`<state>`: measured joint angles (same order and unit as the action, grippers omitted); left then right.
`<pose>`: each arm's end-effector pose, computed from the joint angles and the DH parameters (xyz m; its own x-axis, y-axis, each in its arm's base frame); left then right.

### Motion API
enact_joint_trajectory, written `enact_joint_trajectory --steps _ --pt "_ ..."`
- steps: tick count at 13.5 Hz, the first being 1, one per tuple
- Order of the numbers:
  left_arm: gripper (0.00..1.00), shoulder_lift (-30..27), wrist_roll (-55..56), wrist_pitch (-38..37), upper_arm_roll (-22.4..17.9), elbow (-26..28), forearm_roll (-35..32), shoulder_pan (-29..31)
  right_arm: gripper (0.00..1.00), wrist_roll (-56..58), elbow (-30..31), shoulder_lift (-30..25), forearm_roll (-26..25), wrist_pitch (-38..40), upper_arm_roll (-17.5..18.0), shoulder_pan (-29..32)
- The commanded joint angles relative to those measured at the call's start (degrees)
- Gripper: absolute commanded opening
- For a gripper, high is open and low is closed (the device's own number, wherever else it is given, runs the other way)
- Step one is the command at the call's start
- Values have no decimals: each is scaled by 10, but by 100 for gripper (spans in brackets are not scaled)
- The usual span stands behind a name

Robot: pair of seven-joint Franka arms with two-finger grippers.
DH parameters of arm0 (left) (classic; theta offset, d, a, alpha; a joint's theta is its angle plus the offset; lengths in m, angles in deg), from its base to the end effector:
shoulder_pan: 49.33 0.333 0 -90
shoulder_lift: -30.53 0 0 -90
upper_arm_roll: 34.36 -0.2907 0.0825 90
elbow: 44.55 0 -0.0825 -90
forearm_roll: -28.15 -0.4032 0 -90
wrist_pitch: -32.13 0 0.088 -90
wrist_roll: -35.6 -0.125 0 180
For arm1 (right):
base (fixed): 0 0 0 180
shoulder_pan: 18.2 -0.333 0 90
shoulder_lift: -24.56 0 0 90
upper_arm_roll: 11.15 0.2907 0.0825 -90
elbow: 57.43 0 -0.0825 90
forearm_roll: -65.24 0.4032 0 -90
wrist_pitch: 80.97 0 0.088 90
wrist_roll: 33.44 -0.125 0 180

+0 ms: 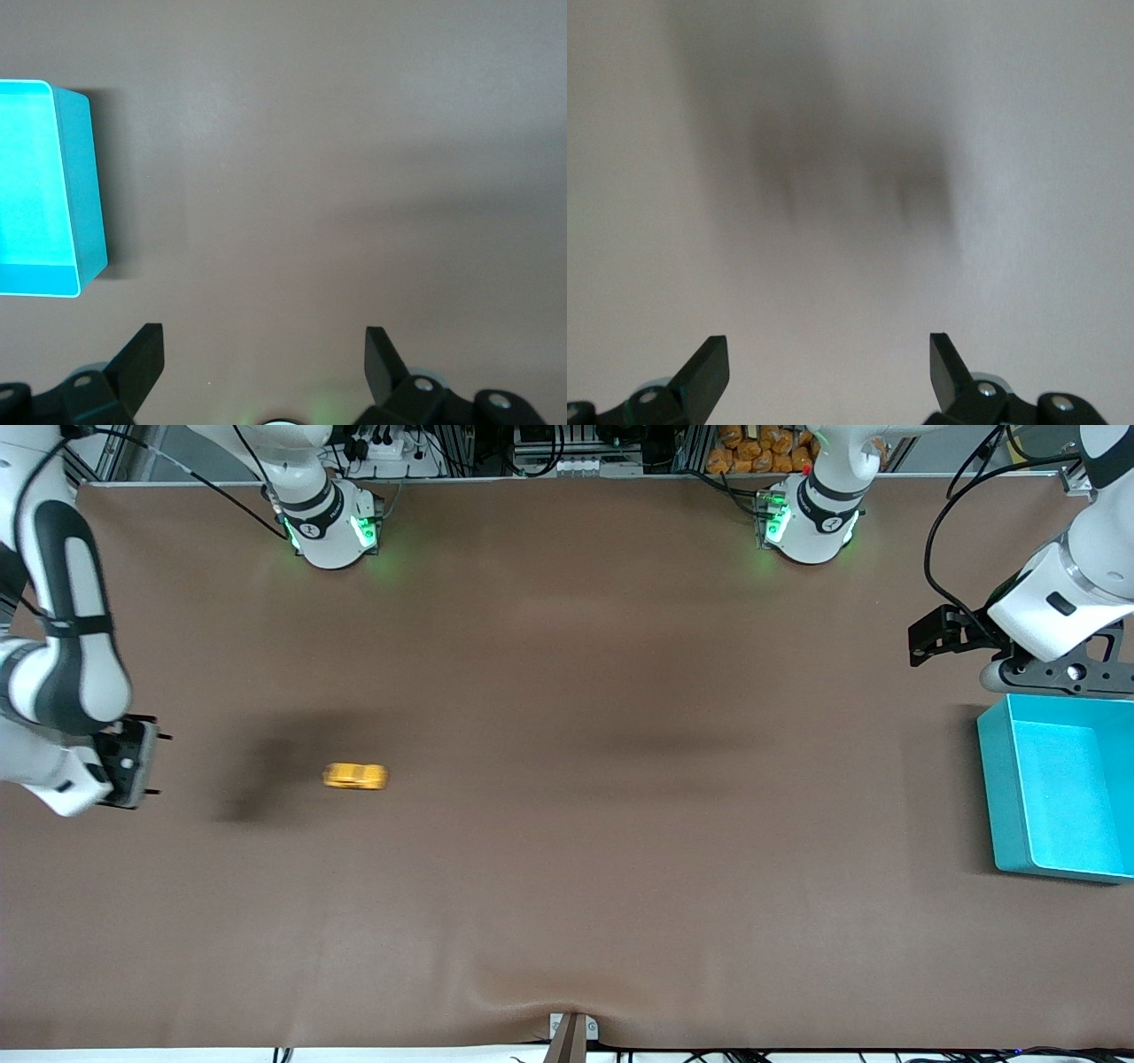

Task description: Wind and store yellow beetle car

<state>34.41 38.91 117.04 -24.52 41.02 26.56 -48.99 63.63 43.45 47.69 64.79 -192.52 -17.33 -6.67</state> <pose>0.5751 -0.0895 0.5728 0.9914 -0.1054 -0.0771 -0.1073 -0.9940 -0.0207 0.6003 -0.1895 0.2712 0.1746 0.9844 -0.0221 0.9601 -0.1752 -0.2180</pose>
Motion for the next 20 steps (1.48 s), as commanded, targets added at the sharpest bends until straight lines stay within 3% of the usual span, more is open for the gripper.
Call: enact_joint_trajectory --steps 1,6,13,20 --pt "100 0 4 -6 3 -4 -6 3 100 11 -23 -9 -10 27 9 31" --pt "100 0 5 -6 3 -4 -6 3 100 -8 -148 -9 -11 123 9 48" --pt "100 1 8 -4 3 -2 -4 3 100 -153 -264 -13 -12 262 10 38" --pt "100 23 50 4 2 6 2 4 100 -372 -329 -31 15 269 13 41"
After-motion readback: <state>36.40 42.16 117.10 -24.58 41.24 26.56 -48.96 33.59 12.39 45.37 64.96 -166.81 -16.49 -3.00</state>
